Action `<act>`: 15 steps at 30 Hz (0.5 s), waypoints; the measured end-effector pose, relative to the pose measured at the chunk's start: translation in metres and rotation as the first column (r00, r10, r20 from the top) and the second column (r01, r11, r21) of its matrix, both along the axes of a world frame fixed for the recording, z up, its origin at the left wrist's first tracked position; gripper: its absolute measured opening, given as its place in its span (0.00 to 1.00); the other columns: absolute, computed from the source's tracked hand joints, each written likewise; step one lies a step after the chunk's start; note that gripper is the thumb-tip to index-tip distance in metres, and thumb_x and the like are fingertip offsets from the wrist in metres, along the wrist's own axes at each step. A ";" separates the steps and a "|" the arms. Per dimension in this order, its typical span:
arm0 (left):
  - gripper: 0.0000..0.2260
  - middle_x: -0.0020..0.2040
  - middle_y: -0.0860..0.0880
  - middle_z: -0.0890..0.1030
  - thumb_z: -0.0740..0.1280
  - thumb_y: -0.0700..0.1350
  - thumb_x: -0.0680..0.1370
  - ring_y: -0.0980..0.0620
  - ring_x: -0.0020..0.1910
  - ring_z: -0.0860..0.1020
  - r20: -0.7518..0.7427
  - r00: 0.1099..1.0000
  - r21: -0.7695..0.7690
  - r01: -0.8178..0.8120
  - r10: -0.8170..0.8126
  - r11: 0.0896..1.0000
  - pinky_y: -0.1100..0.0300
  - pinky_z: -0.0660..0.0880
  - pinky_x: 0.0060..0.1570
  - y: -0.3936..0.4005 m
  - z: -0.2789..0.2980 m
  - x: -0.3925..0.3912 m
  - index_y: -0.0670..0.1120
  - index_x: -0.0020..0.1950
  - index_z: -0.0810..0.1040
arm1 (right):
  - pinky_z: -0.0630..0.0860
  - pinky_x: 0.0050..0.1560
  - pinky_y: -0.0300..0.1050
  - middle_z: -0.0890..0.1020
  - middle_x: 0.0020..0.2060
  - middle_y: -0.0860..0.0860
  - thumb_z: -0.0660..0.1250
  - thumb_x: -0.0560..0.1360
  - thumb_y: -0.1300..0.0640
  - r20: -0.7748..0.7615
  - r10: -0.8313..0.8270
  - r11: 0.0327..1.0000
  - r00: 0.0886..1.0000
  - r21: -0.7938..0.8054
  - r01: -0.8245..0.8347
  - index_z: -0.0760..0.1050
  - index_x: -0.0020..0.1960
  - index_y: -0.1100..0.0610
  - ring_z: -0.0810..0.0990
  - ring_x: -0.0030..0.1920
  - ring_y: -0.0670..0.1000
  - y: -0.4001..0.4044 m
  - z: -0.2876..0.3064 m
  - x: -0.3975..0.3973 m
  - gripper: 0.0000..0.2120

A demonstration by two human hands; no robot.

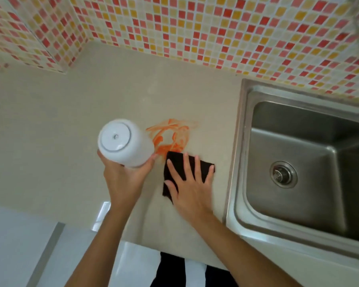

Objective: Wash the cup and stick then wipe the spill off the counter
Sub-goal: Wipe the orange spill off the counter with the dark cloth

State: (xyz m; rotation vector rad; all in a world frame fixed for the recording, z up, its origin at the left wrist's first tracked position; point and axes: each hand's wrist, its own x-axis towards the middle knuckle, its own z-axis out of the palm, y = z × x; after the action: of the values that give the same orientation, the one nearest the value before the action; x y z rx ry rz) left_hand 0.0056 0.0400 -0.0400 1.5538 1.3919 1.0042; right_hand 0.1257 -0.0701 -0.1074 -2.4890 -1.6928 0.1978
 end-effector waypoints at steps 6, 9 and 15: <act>0.43 0.59 0.60 0.75 0.80 0.50 0.65 0.73 0.53 0.74 -0.033 0.999 0.036 0.009 -0.008 0.999 0.79 0.70 0.51 0.034 0.001 -0.012 0.49 0.73 0.60 | 0.44 0.72 0.71 0.58 0.78 0.51 0.45 0.79 0.36 0.008 -0.058 0.998 0.998 -0.020 0.058 0.55 0.77 0.39 0.52 0.78 0.59 0.122 -0.006 0.063 0.26; 0.42 0.56 0.65 0.75 0.80 0.50 0.65 0.73 0.53 0.74 -0.068 0.997 0.033 0.025 -0.022 0.999 0.80 0.69 0.49 0.040 -0.002 -0.016 0.50 0.72 0.60 | 0.42 0.73 0.69 0.55 0.79 0.51 0.43 0.81 0.37 0.042 -0.171 0.985 0.984 -0.011 0.171 0.52 0.78 0.41 0.49 0.78 0.58 0.100 -0.010 0.089 0.27; 0.42 0.58 0.61 0.74 0.80 0.49 0.66 0.77 0.51 0.72 -0.076 0.997 0.044 0.034 -0.030 0.998 0.83 0.67 0.46 0.059 0.009 -0.005 0.50 0.72 0.59 | 0.47 0.71 0.72 0.54 0.79 0.55 0.48 0.80 0.37 -0.012 -0.165 0.986 0.986 -0.032 0.164 0.52 0.78 0.44 0.50 0.78 0.61 -0.005 0.002 -0.019 0.28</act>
State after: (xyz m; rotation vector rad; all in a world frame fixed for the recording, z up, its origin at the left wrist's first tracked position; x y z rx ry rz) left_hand 0.0002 0.0987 -0.0313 1.6569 1.3997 0.9727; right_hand 0.1065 -0.0749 -0.1058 -2.6266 -1.4803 0.2257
